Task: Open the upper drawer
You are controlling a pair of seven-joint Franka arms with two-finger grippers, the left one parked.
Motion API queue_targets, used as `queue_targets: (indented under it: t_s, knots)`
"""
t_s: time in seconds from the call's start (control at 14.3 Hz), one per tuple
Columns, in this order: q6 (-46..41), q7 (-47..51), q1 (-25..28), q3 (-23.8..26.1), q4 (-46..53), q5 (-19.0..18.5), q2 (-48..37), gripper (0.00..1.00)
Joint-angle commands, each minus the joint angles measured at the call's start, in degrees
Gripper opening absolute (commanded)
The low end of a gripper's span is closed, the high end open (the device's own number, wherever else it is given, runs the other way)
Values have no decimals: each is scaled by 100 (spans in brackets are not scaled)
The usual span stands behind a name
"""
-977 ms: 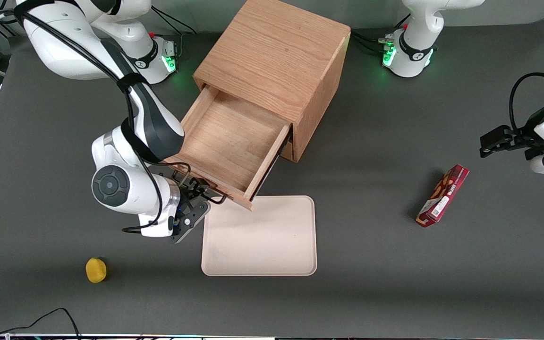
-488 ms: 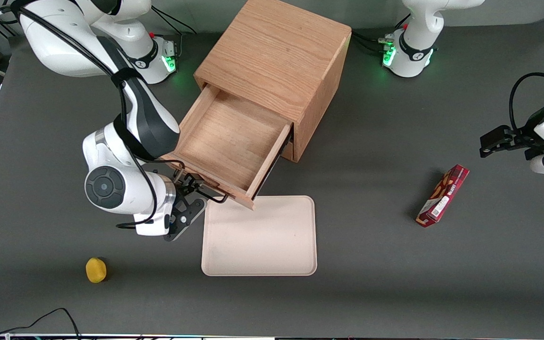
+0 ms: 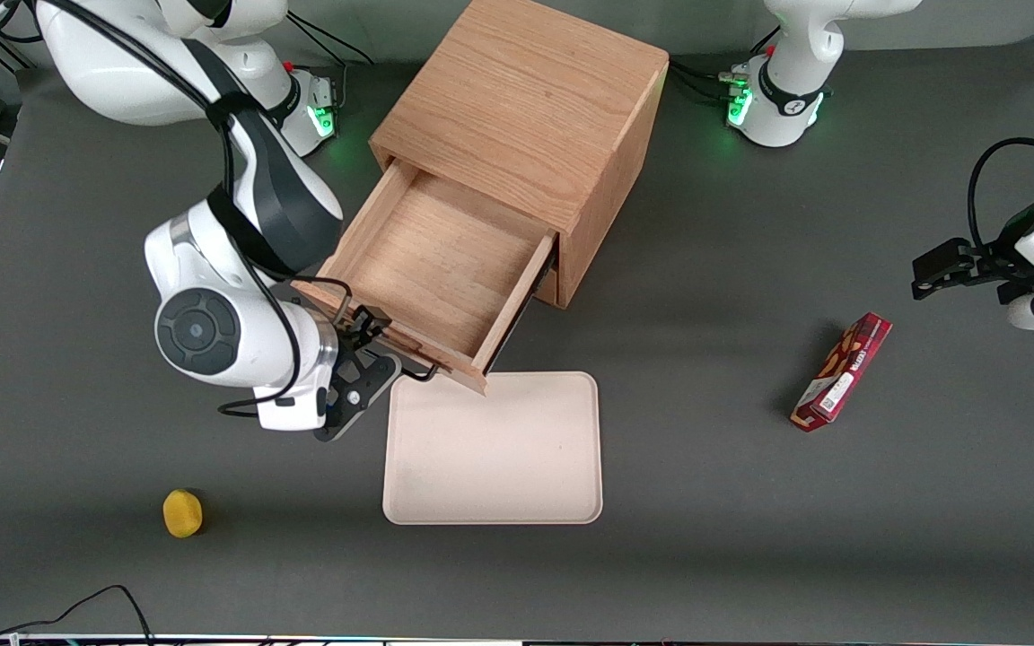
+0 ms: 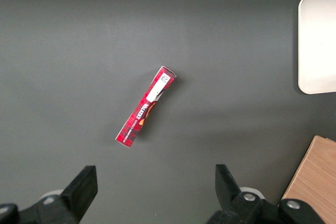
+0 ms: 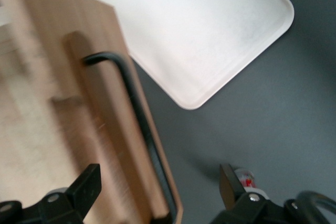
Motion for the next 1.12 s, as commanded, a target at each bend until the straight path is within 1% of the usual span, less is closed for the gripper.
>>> queue_targets:
  t_s: [0.0,0.35,0.49,0.7,0.84,1.05]
  knots:
    - [-566,158,55,-17,270,-82,-132,100]
    - [-1086,254,-76,-87,333,-91,-878,100]
    - [-1287,814,-461,-26,246,-55,-1203,100]
    - [-1569,905,-788,-17,131,-55,-1634,100]
    - [-1570,931,-1007,-17,-105,-55,-1994,100]
    - [-1552,975,-1578,-17,-658,-55,-2670,100]
